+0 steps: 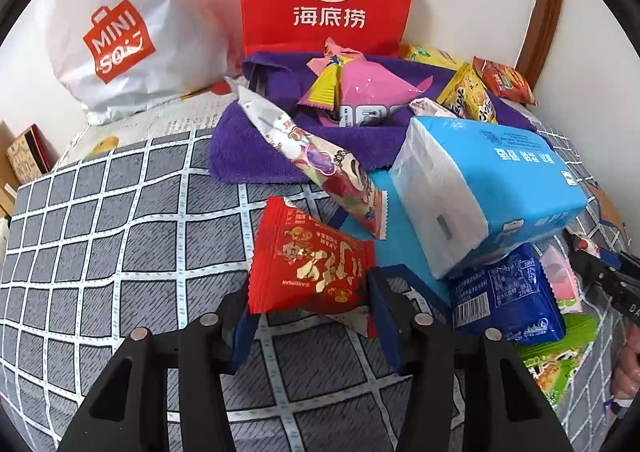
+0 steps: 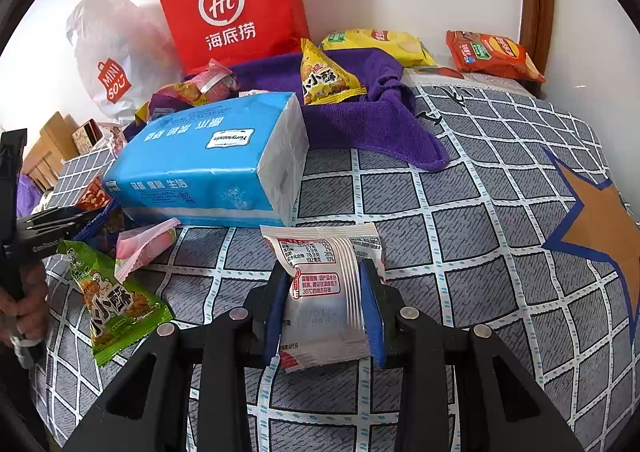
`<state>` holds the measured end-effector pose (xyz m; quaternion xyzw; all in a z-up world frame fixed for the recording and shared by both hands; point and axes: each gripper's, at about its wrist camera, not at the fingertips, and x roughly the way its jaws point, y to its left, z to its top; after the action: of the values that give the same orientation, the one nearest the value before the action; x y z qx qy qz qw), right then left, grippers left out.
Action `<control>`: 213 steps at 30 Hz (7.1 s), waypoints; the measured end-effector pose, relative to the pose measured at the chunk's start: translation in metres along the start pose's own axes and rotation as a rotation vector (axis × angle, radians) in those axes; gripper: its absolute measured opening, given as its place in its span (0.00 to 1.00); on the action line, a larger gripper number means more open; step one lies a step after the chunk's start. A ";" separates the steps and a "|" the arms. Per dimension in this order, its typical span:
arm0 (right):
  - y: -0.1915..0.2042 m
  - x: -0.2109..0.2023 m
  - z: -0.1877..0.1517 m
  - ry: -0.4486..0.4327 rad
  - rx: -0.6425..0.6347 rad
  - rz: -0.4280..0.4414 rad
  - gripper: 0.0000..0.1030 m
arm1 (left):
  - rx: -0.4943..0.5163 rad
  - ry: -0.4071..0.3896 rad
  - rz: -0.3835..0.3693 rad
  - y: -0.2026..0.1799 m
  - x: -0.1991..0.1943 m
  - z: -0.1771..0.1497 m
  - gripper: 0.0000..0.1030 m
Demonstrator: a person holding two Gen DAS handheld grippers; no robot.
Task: Organize snacks
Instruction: 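Grasp the red snack packet with the left gripper while the right holds the white packet, then carry the red packet and white packet over the purple cloth with both grippers, then lower both grippers and open them to release the packets onto the cloth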
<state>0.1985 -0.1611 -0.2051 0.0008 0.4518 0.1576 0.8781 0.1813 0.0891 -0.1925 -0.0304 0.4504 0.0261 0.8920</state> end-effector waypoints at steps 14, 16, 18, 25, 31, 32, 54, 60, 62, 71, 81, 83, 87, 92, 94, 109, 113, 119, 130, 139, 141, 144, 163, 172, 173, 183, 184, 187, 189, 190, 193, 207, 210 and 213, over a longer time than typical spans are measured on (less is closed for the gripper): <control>0.002 0.001 -0.001 0.005 -0.010 -0.012 0.35 | -0.011 -0.006 -0.029 0.001 0.000 0.000 0.39; 0.002 0.001 0.000 0.006 -0.011 -0.012 0.35 | -0.025 -0.009 -0.046 0.003 0.000 0.001 0.38; 0.002 0.001 0.000 0.006 -0.010 -0.009 0.35 | -0.051 -0.016 -0.066 0.008 -0.001 0.000 0.28; -0.001 -0.001 0.000 -0.006 0.013 0.009 0.34 | -0.087 -0.023 -0.122 0.015 -0.007 -0.004 0.24; -0.007 -0.008 0.003 -0.009 0.071 0.002 0.33 | -0.088 0.005 -0.139 0.017 -0.017 -0.005 0.24; -0.009 -0.012 0.005 -0.015 0.099 0.032 0.33 | -0.095 0.015 -0.148 0.019 -0.019 -0.005 0.24; 0.024 -0.084 0.033 -0.118 0.091 0.027 0.33 | -0.026 -0.055 -0.179 -0.005 -0.097 0.022 0.24; 0.025 -0.098 0.042 -0.138 0.105 0.032 0.33 | 0.007 -0.074 -0.189 -0.020 -0.109 0.035 0.24; 0.028 -0.103 0.047 -0.151 0.098 0.025 0.33 | 0.018 -0.081 -0.195 -0.026 -0.113 0.041 0.24; 0.037 -0.106 0.080 -0.178 0.073 0.005 0.33 | 0.046 -0.108 -0.222 -0.042 -0.122 0.074 0.24; 0.046 -0.081 0.131 -0.182 0.041 -0.027 0.33 | 0.059 -0.128 -0.239 -0.049 -0.112 0.119 0.24; 0.047 -0.073 0.141 -0.182 0.035 -0.035 0.33 | 0.053 -0.126 -0.241 -0.049 -0.107 0.130 0.24; 0.046 -0.056 0.163 -0.180 0.029 -0.033 0.33 | 0.038 -0.131 -0.249 -0.046 -0.097 0.152 0.24; 0.045 -0.036 0.191 -0.179 -0.007 -0.047 0.33 | 0.012 -0.144 -0.246 -0.037 -0.083 0.178 0.24; 0.043 -0.030 0.204 -0.178 -0.015 -0.043 0.33 | 0.001 -0.147 -0.242 -0.033 -0.076 0.186 0.24; 0.028 0.030 0.240 -0.160 -0.010 -0.023 0.33 | -0.043 -0.112 -0.197 -0.005 -0.024 0.208 0.24; 0.016 0.047 0.239 -0.113 0.016 -0.026 0.33 | -0.062 -0.089 -0.186 0.001 -0.013 0.209 0.24; 0.007 0.048 0.238 -0.106 0.005 -0.038 0.33 | -0.066 -0.069 -0.200 0.004 -0.007 0.208 0.24; 0.007 0.049 0.238 -0.089 -0.020 -0.039 0.33 | -0.047 -0.061 -0.209 -0.003 -0.004 0.206 0.24; 0.005 0.054 0.237 -0.063 -0.034 -0.064 0.33 | -0.077 -0.049 -0.208 0.009 0.000 0.207 0.24; 0.001 0.053 0.237 -0.059 -0.027 -0.073 0.33 | -0.085 -0.048 -0.204 0.012 0.000 0.207 0.24; -0.005 0.051 0.239 -0.058 -0.013 -0.075 0.33 | -0.096 -0.046 -0.201 0.016 0.001 0.208 0.24; 0.037 0.098 0.219 0.108 -0.132 -0.013 0.33 | -0.083 0.084 -0.258 -0.007 0.040 0.198 0.24; 0.046 0.101 0.214 0.125 -0.172 -0.021 0.33 | -0.061 0.121 -0.257 -0.019 0.052 0.193 0.24; 0.046 0.101 0.214 0.124 -0.176 -0.021 0.33 | -0.060 0.123 -0.258 -0.020 0.052 0.193 0.24; 0.046 0.102 0.214 0.128 -0.188 -0.034 0.34 | -0.052 0.155 -0.251 -0.025 0.066 0.190 0.24; 0.046 0.102 0.214 0.128 -0.188 -0.035 0.34 | -0.050 0.157 -0.250 -0.027 0.069 0.191 0.24; 0.047 0.103 0.214 0.129 -0.190 -0.041 0.34 | -0.046 0.161 -0.251 -0.027 0.071 0.190 0.24; 0.048 0.104 0.214 0.130 -0.195 -0.046 0.34 | -0.046 0.163 -0.250 -0.027 0.072 0.190 0.24; 0.048 0.104 0.213 0.131 -0.197 -0.049 0.34 | -0.045 0.165 -0.250 -0.028 0.072 0.190 0.24; 0.048 0.105 0.213 0.132 -0.203 -0.052 0.34 | -0.045 0.165 -0.250 -0.027 0.072 0.190 0.24; 0.052 0.104 0.212 0.131 -0.221 -0.050 0.47 | -0.046 0.165 -0.255 -0.027 0.076 0.189 0.24; 0.056 0.099 0.213 0.115 -0.231 -0.035 0.52 | -0.049 0.166 -0.256 -0.026 0.076 0.189 0.24; 0.059 0.091 0.214 0.093 -0.231 -0.010 0.56 | -0.047 0.166 -0.254 -0.026 0.075 0.189 0.24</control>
<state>0.4016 -0.0500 -0.1418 -0.1098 0.4709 0.2041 0.8512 0.3790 0.0789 -0.1402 -0.1100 0.5144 -0.0789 0.8468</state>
